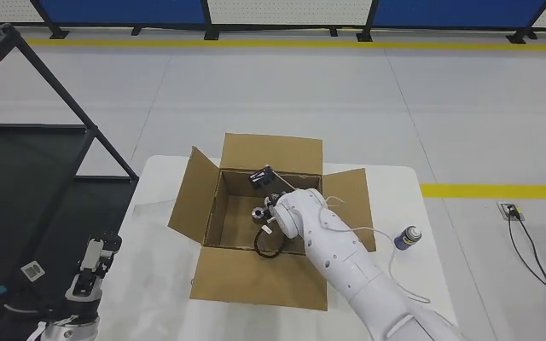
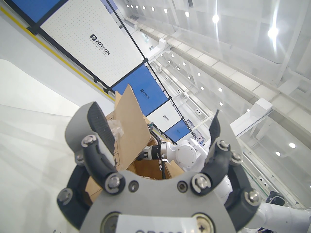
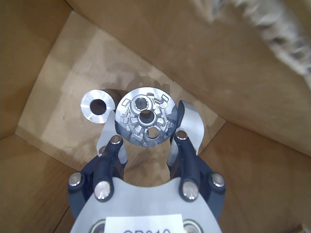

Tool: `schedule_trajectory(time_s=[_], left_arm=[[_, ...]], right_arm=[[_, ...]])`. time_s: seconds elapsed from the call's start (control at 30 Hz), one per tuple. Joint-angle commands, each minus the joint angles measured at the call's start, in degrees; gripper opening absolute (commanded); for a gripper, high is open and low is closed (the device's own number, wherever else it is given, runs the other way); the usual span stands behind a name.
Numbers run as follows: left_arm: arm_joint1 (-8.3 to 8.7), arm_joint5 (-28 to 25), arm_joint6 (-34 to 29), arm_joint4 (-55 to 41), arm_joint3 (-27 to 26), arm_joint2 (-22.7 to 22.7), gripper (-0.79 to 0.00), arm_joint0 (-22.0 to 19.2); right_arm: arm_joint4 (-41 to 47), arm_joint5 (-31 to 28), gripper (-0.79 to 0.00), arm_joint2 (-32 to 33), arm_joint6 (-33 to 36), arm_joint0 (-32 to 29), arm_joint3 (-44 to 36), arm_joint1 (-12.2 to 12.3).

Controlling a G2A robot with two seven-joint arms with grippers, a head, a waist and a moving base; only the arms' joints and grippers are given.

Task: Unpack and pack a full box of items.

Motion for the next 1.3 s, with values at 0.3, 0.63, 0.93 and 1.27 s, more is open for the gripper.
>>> schedule_trajectory(time_s=[0.3, 0.63, 0.93, 1.27], left_arm=[[0.0, 0.0, 0.0, 0.0, 0.0, 0.0, 0.0, 0.0], [0.0, 0.0, 0.0, 0.0, 0.0, 0.0, 0.0, 0.0], [0.0, 0.0, 0.0, 0.0, 0.0, 0.0, 0.0, 0.0], [0.0, 0.0, 0.0, 0.0, 0.0, 0.0, 0.0, 0.0]], right_arm=[[-14.3, 0.09, -0.785, 8.64, 8.7, -19.6, -39.95, 6.21], [-21.65, 5.05, -0.785, 12.81, 10.26, -30.53, -62.5, 7.56], [-27.98, 13.49, -0.785, 22.43, 9.21, -43.01, -80.19, 8.62], [-27.34, 16.06, -0.785, 34.57, 9.2, -58.23, -90.86, 9.44]])
